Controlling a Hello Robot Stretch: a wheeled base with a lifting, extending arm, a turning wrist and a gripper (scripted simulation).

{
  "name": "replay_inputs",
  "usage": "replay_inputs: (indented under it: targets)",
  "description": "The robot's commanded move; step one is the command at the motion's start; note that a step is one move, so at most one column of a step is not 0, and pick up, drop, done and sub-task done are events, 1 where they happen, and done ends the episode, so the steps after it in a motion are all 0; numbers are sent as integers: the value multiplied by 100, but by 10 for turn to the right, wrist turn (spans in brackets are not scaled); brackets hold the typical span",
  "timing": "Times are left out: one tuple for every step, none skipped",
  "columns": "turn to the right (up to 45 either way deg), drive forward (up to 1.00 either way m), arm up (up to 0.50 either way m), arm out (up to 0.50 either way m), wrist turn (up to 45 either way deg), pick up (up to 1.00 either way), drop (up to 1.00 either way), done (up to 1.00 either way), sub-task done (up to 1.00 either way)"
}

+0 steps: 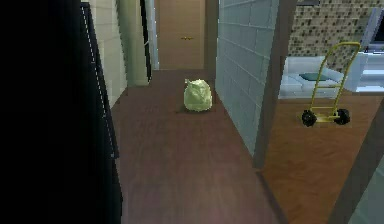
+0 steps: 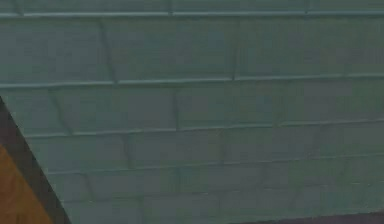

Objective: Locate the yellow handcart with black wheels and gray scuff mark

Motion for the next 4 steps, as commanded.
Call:
replay_inputs:
  targets:
    - [0, 30, 0, 0, 0, 0, 0, 0, 0]
    - [150, 0, 0, 0, 0, 0, 0, 0, 0]
    - [0, 65, 0, 0, 0, 0, 0, 0, 0]
    - [390, 0, 0, 0, 0, 0, 0, 0, 0]
